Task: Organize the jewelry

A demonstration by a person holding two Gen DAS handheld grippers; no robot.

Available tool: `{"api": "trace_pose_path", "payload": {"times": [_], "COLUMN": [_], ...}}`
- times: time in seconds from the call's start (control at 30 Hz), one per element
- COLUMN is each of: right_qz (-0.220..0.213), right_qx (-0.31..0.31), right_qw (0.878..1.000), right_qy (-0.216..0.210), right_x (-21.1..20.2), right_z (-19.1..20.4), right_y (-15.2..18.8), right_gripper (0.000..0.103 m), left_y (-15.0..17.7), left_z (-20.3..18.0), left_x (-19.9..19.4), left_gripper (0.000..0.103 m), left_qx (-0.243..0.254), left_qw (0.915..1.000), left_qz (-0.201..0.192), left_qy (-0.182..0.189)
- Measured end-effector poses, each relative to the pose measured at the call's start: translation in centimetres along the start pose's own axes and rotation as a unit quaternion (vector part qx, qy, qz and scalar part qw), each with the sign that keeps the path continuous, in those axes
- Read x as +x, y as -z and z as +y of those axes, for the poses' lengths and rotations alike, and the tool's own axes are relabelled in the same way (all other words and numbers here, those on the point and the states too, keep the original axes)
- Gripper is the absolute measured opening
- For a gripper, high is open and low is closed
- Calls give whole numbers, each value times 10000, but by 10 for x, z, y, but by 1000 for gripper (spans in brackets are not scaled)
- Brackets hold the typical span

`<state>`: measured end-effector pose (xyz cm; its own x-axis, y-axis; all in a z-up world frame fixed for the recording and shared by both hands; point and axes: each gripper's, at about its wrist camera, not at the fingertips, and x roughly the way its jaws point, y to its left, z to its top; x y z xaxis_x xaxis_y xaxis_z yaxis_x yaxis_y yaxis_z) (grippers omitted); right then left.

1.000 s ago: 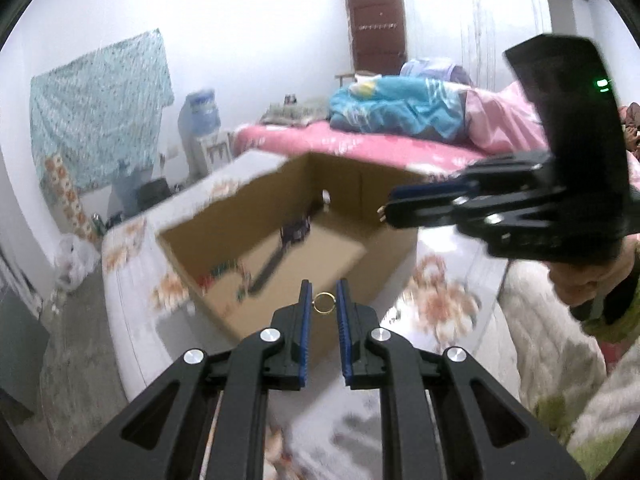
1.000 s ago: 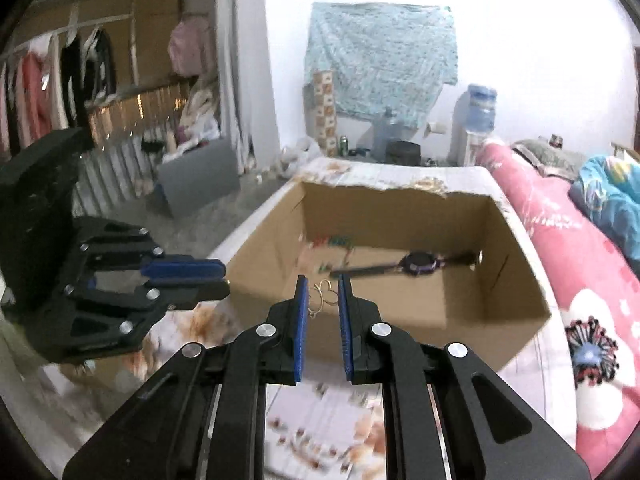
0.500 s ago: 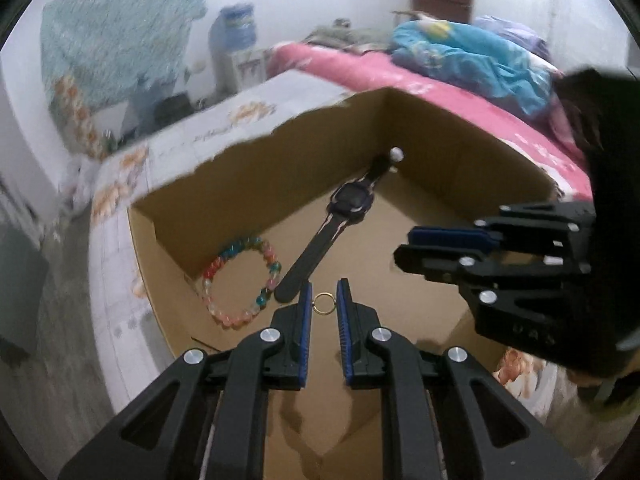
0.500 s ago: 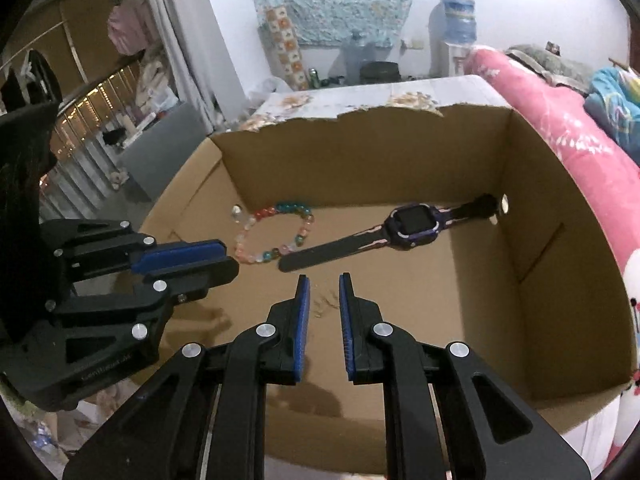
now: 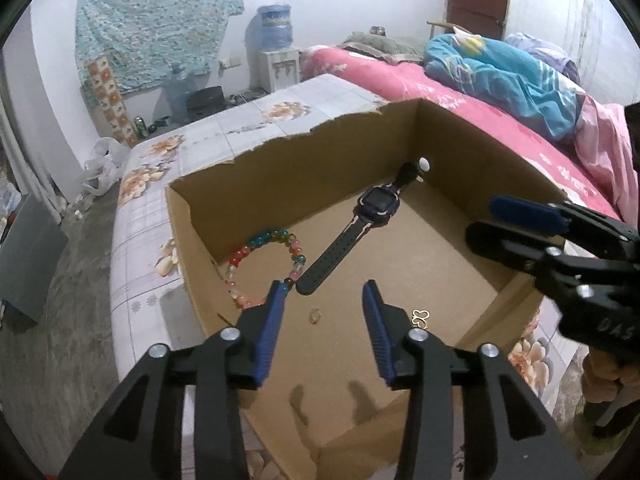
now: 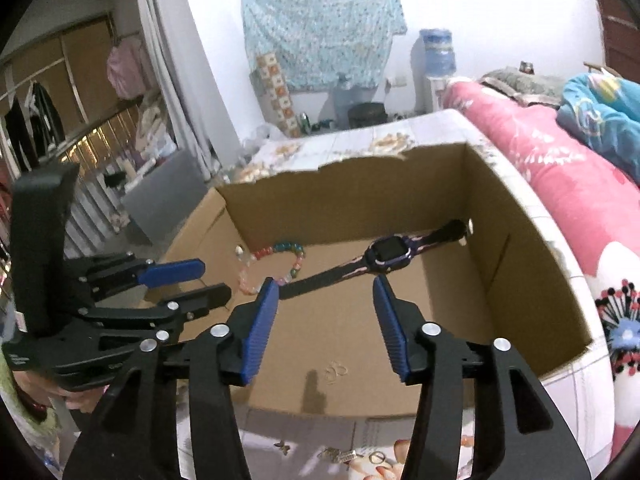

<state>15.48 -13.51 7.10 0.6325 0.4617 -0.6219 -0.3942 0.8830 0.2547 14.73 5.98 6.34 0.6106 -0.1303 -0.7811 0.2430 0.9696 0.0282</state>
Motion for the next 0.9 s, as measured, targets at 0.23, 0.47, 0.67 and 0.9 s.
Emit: {"api": "trace_pose_path", "payload": {"times": [0.23, 0.47, 0.67, 0.9], "right_qz": [-364, -673, -844, -948], "right_qx": [94, 228, 296, 355], "right_qw": [9993, 9973, 9958, 9946], "right_qy": [-89, -173, -181, -216], "right_x": [-33, -66, -89, -103], "right_z": [10, 24, 36, 47], "right_y": [1, 11, 19, 29], "right_gripper": [67, 73, 75, 77], "left_y": [10, 33, 54, 73], "left_z": [1, 2, -2, -11], "left_x": [-30, -67, -89, -101], "left_gripper": [58, 70, 74, 78], "left_qx": [-55, -88, -13, 175], "left_qw": [9996, 9981, 9963, 9943], "left_qz": [-281, -577, -726, -823], "left_qy": [18, 218, 450, 654]}}
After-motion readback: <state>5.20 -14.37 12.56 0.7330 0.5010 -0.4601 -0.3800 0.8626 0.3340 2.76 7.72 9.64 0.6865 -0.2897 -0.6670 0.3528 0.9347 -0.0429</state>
